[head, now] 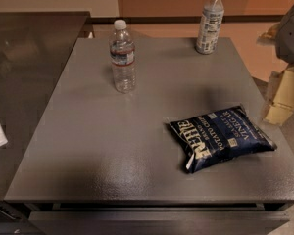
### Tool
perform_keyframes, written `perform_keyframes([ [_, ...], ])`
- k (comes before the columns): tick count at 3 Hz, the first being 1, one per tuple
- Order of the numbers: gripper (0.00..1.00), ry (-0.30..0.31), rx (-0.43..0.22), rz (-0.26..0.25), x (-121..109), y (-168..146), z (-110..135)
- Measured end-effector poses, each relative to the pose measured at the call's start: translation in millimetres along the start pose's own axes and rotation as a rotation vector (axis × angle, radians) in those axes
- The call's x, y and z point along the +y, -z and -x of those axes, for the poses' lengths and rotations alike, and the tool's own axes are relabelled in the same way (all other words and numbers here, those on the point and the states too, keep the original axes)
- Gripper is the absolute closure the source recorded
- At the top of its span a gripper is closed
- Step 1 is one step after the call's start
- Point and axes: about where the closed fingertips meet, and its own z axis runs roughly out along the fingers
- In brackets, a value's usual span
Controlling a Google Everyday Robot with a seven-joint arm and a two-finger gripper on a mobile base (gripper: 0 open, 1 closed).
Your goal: Move blue plastic bottle near water bottle
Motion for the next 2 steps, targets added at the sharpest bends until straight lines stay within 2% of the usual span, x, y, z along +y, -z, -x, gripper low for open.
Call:
perform_keyframes([
  [2, 0.00, -0.002, -0.009, 0.005, -6.0, -3.6, 3.2],
])
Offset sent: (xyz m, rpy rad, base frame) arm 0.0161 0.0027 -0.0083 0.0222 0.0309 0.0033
